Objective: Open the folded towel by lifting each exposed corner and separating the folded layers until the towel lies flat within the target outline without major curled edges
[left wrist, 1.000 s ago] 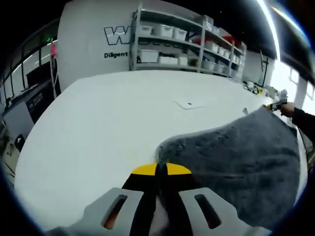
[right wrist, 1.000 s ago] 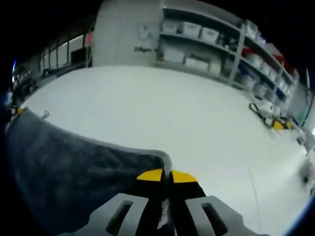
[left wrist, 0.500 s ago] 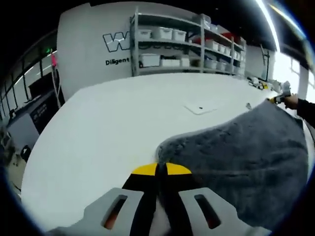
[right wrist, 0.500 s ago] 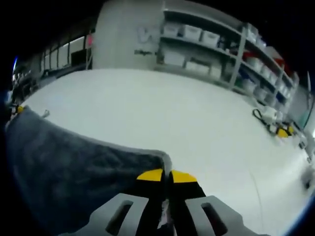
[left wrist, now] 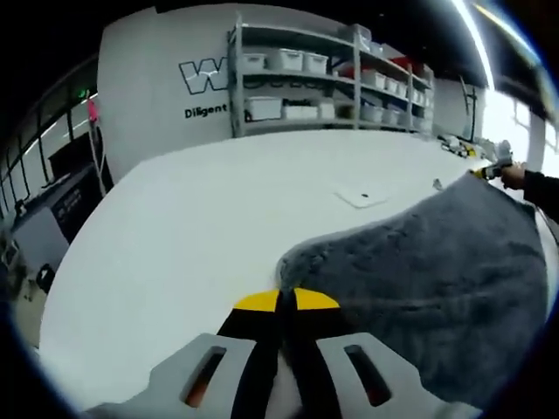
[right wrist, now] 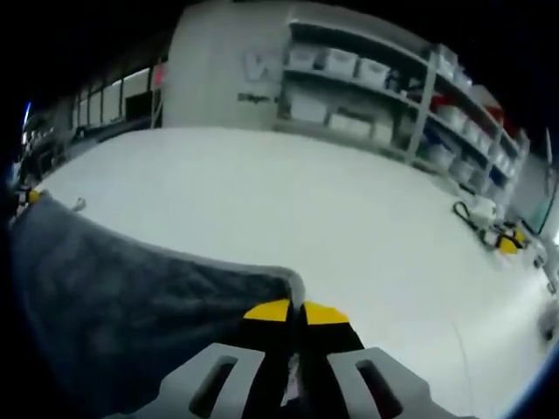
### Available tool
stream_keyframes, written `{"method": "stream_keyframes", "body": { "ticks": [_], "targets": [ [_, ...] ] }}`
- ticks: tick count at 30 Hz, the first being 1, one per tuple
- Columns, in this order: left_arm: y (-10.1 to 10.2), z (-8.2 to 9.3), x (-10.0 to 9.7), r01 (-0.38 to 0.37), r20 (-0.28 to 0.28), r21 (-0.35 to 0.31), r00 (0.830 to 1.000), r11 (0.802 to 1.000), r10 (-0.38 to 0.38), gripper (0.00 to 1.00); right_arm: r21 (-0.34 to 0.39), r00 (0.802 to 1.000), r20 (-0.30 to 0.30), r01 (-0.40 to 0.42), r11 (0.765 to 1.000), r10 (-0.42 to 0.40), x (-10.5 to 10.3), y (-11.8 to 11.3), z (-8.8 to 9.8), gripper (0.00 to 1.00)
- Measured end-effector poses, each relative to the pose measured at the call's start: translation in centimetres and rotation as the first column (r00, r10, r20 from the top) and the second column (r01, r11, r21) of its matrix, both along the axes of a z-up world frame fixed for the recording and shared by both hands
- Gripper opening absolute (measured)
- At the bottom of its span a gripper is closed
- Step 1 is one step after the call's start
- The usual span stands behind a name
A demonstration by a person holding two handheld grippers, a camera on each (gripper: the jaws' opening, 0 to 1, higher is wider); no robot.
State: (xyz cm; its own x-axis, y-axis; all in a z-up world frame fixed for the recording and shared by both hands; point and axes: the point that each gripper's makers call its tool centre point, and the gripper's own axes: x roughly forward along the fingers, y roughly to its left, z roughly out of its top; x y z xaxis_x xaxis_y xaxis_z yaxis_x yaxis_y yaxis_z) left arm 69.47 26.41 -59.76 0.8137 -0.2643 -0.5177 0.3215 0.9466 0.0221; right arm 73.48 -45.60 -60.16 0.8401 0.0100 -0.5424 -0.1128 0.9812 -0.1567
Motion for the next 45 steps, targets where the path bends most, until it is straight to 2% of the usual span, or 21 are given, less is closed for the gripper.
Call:
{"method": "stream_keyframes", "body": {
  "ticks": [2, 7, 14, 20, 22, 23, 25, 26, 27, 28, 29, 30, 31, 32, 33, 36, 37, 40, 41, 43, 45],
  "targets": [
    [0.1, 0.0, 0.4, -0.006, 0.009, 0.005, 1.0, 1.0, 0.006, 0.01, -0.017, 1.0, 0.013, -0.004, 1.0, 0.004, 0.3, 0.2, 0.0, 0.0],
    [0.2, 0.0, 0.7, -0.012, 0.009, -0.001, 1.0, 1.0, 0.012, 0.01, 0.018, 1.0, 0.025, 0.008, 1.0, -0.009, 0.9, 0.1, 0.1, 0.0],
    [0.4, 0.1, 1.4, -0.011, 0.008, -0.033, 1.0, 0.999, 0.012, 0.01, -0.012, 1.0, 0.005, -0.015, 1.0, 0.015, 1.6, 0.5, 0.1, 0.0],
    [0.2, 0.1, 1.6, -0.02, 0.002, -0.033, 1.0, 0.999, 0.02, 0.01, 0.019, 1.0, -0.001, 0.005, 1.0, -0.005, 2.0, 0.6, 0.1, 0.0],
    [0.1, 0.1, 1.4, -0.042, -0.004, -0.09, 0.999, 0.995, 0.042, 0.01, 0.025, 1.0, 0.0, 0.01, 1.0, -0.01, 2.1, 0.5, 0.1, 0.0],
    [0.0, 0.1, 1.4, -0.07, -0.026, -0.171, 0.997, 0.983, 0.066, 0.02, 0.031, 1.0, -0.001, 0.014, 0.999, -0.014, 2.0, 0.6, 0.1, 0.0],
    [-0.2, 0.2, 1.1, -0.068, -0.049, -0.236, 0.997, 0.969, 0.058, 0.06, 0.042, 1.0, 0.0, 0.005, 0.999, -0.005, 2.0, 0.8, 0.2, 0.0],
    [0.2, 0.3, 0.9, -0.066, -0.036, -0.212, 0.998, 0.975, 0.06, 0.16, 0.012, 1.0, 0.009, -0.027, 1.0, 0.027, 2.0, 0.9, 0.4, 0.04],
    [0.3, 0.9, 1.2, -0.068, 0.004, -0.206, 0.997, 0.976, 0.071, 0.33, -0.002, 1.0, 0.016, 0.001, 1.0, -0.001, 1.9, 0.6, 0.8, 0.24],
    [0.4, 1.7, 1.3, -0.08, 0.046, -0.22, 0.995, 0.972, 0.093, 0.59, 0.001, 0.999, 0.045, 0.004, 1.0, -0.004, 2.2, 0.7, 1.5, 0.47],
    [0.3, 2.7, 1.1, -0.075, 0.068, -0.257, 0.993, 0.964, 0.095, 0.73, 0.003, 0.998, 0.061, 0.0, 1.0, 0.0, 2.3, 0.8, 1.9, 0.71],
    [0.2, 3.6, 0.9, -0.068, 0.09, -0.292, 0.991, 0.954, 0.098, 0.83, 0.043, 0.992, 0.12, -0.029, 0.999, 0.023, 2.4, 1.6, 3.7, 0.91],
    [0.3, 4.8, 0.3, -0.057, 0.122, -0.304, 0.988, 0.951, 0.098, 0.91, 0.021, 0.993, 0.115, -0.031, 0.999, 0.028, 1.4, 1.8, 4.5, 0.97],
    [0.6, 5.5, -0.3, -0.064, 0.134, -0.3, 0.985, 0.952, 0.108, 0.96, -0.023, 0.994, 0.112, -0.014, 1.0, 0.017, 0.6, 1.3, 5.3, 0.98],
    [0.9, 6.5, -0.7, -0.067, 0.166, -0.291, 0.979, 0.954, 0.119, 1.0, -0.033, 0.988, 0.154, -0.009, 0.999, 0.014, 0.1, 1.5, 6.7, 0.98],
    [1.2, 8.9, -3.2, -0.053, 0.256, -0.241, 0.96, 0.969, 0.116, 1.0, 0.063, 0.957, 0.291, -0.023, 0.998, 0.003, -2.2, 3.2, 10.3, 1.0],
    [1.1, 9.4, -4.1, -0.046, 0.271, -0.224, 0.956, 0.974, 0.108, 1.0, 0.089, 0.949, 0.315, -0.038, 0.995, 0.008, -3.3, 3.8, 11.1, 1.0],
    [-0.9, 9.7, -7.5, -0.031, 0.284, -0.179, 0.955, 0.983, 0.082, 1.0, 0.103, 0.943, 0.332, -0.052, 0.993, 0.015, -6.3, 5.1, 11.5, 1.0],
    [-1.4, 9.7, -8.4, -0.024, 0.28, -0.165, 0.957, 0.986, 0.07, 1.0, 0.098, 0.942, 0.334, -0.059, 0.993, 0.023, -8.4, 6.0, 11.4, 1.0],
    [-1.5, 9.7, -9.9, -0.013, 0.273, -0.143, 0.961, 0.99, 0.052, 1.0, 0.068, 0.941, 0.336, -0.069, 0.995, 0.042, -10.5, 7.0, 11.6, 1.0],
    [-1.5, 10.3, -11.5, 0.003, 0.301, -0.132, 0.953, 0.991, 0.037, 1.0, 0.007, 0.921, 0.387, -0.057, 0.998, 0.05, -13.2, 7.7, 12.9, 1.0]
  ]
}}
